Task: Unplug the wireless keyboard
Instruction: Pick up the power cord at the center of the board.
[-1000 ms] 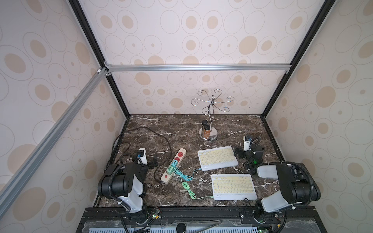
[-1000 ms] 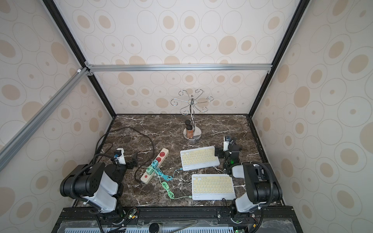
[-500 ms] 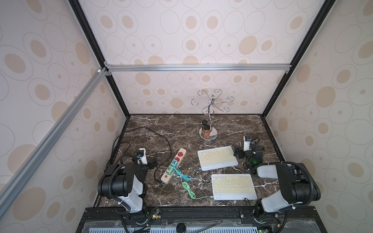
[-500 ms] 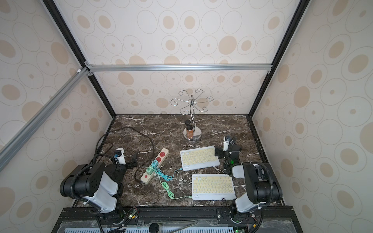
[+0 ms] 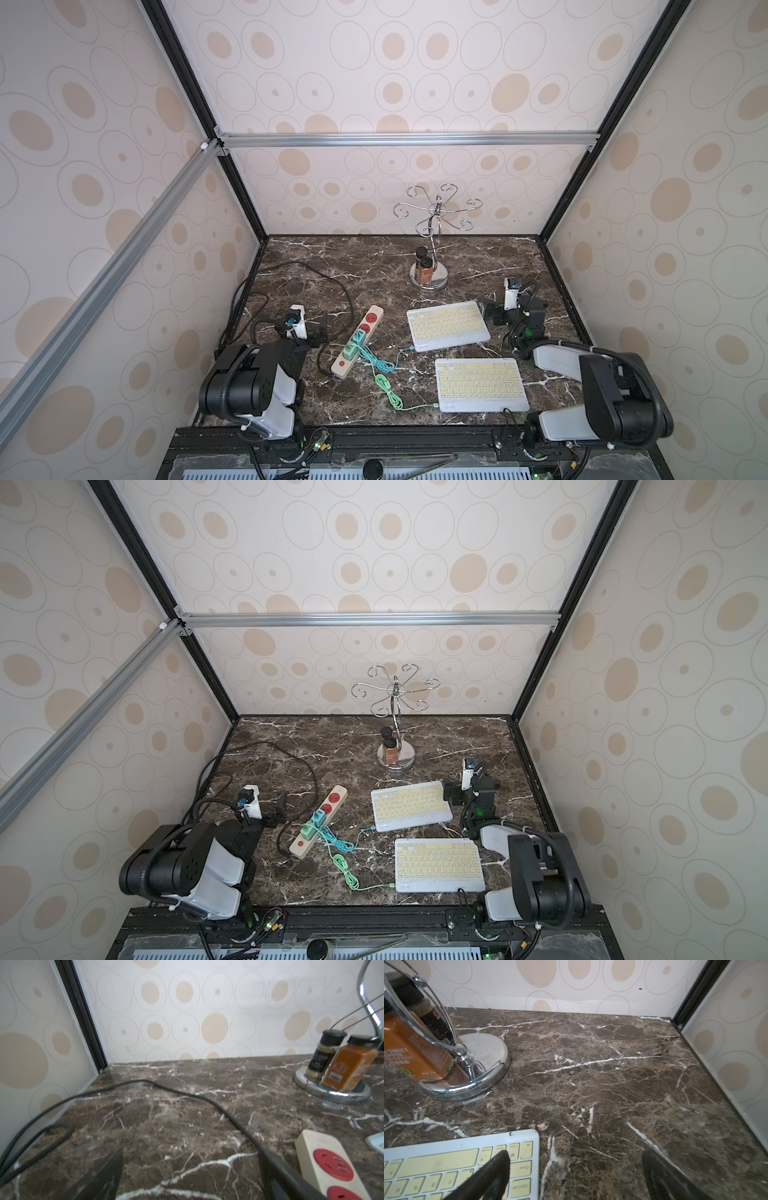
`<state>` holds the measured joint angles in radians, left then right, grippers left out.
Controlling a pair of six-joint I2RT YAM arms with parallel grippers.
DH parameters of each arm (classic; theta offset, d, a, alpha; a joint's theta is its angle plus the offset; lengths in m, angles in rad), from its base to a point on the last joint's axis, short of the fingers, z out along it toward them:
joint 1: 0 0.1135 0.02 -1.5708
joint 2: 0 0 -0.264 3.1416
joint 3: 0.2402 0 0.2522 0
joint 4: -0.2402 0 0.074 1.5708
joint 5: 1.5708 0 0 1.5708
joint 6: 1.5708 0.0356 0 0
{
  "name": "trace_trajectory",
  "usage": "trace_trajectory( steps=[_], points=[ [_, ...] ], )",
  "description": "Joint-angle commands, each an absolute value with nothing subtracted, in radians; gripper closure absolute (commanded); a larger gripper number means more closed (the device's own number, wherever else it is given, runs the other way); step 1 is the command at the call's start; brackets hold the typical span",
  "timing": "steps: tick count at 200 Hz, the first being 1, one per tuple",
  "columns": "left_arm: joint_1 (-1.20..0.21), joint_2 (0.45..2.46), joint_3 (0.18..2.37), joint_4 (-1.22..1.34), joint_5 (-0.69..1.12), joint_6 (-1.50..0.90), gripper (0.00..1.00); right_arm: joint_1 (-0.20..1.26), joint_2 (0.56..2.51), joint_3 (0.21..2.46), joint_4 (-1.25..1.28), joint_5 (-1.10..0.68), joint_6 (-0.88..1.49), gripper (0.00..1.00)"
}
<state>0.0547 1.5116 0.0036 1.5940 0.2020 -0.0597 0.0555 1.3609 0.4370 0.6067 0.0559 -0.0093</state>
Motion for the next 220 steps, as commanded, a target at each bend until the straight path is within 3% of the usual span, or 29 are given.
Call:
trace_trajectory(
  steps=[1, 19, 46, 63, 77, 108, 130, 157, 189, 220],
  points=[
    [0.052, 1.379, -0.121, 1.844, 0.133, -0.051, 0.00, 0.059, 1.299, 0.486, 0.436, 0.144, 0.056, 0.00],
    [0.052, 1.250, -0.161, 1.824, 0.071, -0.124, 0.00, 0.059, 1.282, 0.523, 0.368, 0.126, 0.113, 0.00],
    [0.052, 0.956, -0.148, 1.584, 0.079, -0.295, 0.00, 0.060, 1.255, 0.683, 0.012, 0.068, 0.260, 0.00],
    [0.052, 0.686, -0.080, 1.265, 0.134, -0.377, 0.00, 0.058, 1.271, 0.724, -0.066, -0.046, 0.324, 0.00],
    [0.051, 0.475, 0.039, 0.801, 0.198, -0.411, 0.00, 0.060, 1.284, 0.731, -0.043, -0.158, 0.345, 0.00],
    [0.051, 0.218, -0.023, 0.772, 0.210, -0.573, 0.00, 0.059, 1.279, 0.766, -0.081, -0.290, 0.363, 0.00],
    [0.051, 0.182, 0.000, 0.779, 0.320, -0.604, 0.00, 0.056, 1.239, 0.766, -0.100, -0.292, 0.368, 0.00],
    [0.050, 0.251, 0.030, 0.771, 0.288, -0.712, 0.00, 0.057, 1.144, 0.735, -0.084, -0.259, 0.393, 0.00],
    [0.050, 0.431, 0.082, 0.838, 0.406, -0.751, 0.00, 0.049, 0.999, 0.641, -0.209, 0.052, 0.638, 0.00],
    [0.030, 0.513, 0.180, 0.711, 0.508, -0.653, 0.00, 0.043, 0.861, 0.501, -0.073, -0.033, 0.531, 0.00]
  ],
)
